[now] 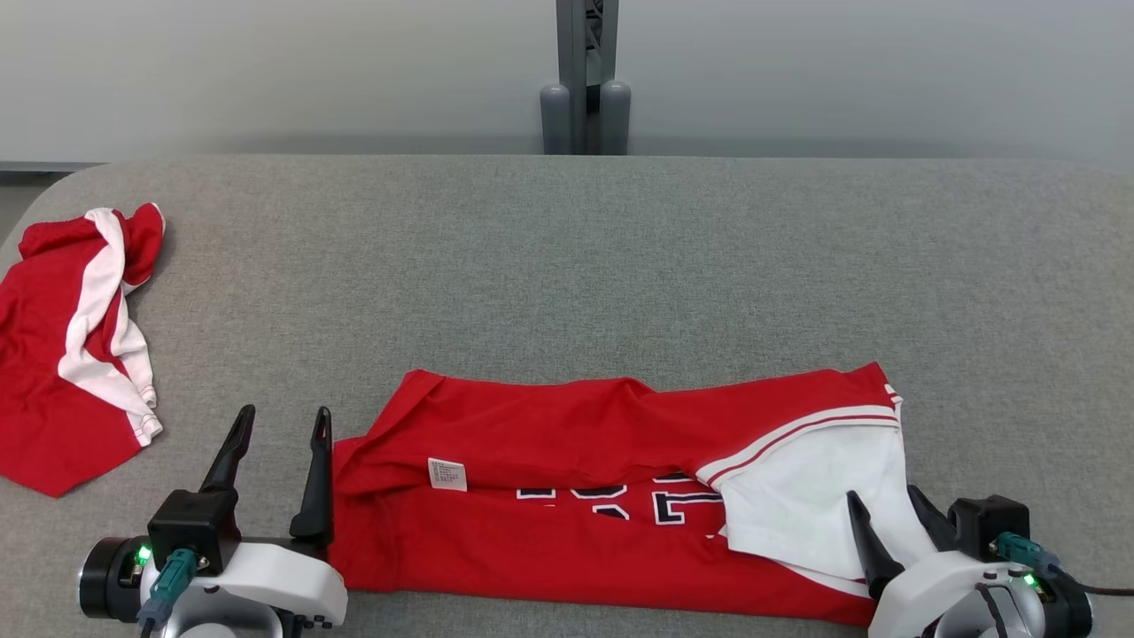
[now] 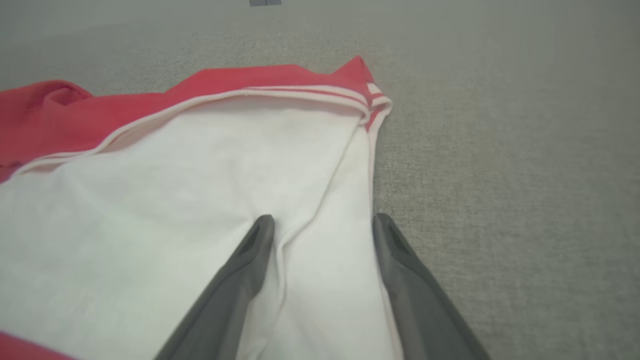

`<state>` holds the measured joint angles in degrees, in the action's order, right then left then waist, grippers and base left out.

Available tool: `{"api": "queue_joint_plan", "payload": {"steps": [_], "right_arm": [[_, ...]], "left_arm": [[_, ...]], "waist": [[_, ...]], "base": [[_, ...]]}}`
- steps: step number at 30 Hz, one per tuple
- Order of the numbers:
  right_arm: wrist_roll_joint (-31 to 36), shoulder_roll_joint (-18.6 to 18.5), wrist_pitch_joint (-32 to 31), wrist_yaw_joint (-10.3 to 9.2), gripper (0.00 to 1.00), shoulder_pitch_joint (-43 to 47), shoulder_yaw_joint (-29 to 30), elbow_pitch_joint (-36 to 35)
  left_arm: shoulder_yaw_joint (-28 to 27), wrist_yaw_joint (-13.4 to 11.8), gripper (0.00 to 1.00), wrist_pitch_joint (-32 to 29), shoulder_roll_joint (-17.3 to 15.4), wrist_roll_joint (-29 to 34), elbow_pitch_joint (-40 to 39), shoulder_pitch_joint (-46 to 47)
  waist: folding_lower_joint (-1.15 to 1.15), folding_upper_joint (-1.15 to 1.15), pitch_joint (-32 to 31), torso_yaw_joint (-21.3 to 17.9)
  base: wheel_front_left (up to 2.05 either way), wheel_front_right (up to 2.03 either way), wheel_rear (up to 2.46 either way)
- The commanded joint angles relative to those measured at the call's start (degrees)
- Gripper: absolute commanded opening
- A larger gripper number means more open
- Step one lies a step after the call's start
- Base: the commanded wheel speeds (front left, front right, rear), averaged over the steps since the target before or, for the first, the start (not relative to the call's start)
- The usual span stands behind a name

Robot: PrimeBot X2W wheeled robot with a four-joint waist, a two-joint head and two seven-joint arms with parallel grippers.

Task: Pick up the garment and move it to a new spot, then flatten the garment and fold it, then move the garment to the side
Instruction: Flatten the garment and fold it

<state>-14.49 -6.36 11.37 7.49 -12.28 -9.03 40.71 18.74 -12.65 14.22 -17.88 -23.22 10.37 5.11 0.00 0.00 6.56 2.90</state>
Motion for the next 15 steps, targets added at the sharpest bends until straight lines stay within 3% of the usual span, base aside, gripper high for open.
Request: {"api": "queue_joint_plan", "payload": {"steps": [1, 3, 4, 5, 15], "right_arm": [[-0.7, -0.1, 0.3, 0.01, 1.0, -0.8, -0.4, 1.3], [-1.5, 0.0, 0.3, 0.01, 1.0, -1.7, -1.2, 3.7], [-2.0, 0.1, 0.5, 0.01, 0.42, -2.2, -1.5, 4.7], [-2.6, 0.0, 0.8, 0.01, 0.0, -2.6, -1.5, 5.5], [-7.4, -3.6, 3.2, -0.23, 0.0, -4.3, -0.2, 9.0]], "left_arm": [[-0.1, 0.1, 1.0, 0.3, -0.2, 0.0, 0.2, 1.1], [-0.1, 0.2, 1.0, 0.4, -0.2, 0.0, 0.3, 1.3], [0.0, 0.3, 1.0, 0.4, -0.1, 0.0, 0.3, 1.3], [0.0, 0.4, 1.0, 0.4, -0.1, -0.1, 0.3, 1.3], [-0.4, 0.3, 1.0, 0.6, 0.1, 0.1, 0.2, 1.6]], "waist": [[0.0, 0.0, 0.1, 0.1], [0.0, 0.0, 0.2, 0.2], [0.0, 0.0, 0.2, 0.3], [0.0, 0.0, 0.2, 0.3], [0.0, 0.0, 0.7, -0.3]], "base": [[0.0, 0.0, 0.0], [0.0, 0.0, 0.0], [0.0, 0.0, 0.0], [0.0, 0.0, 0.0], [0.0, 0.0, 0.0]]}}
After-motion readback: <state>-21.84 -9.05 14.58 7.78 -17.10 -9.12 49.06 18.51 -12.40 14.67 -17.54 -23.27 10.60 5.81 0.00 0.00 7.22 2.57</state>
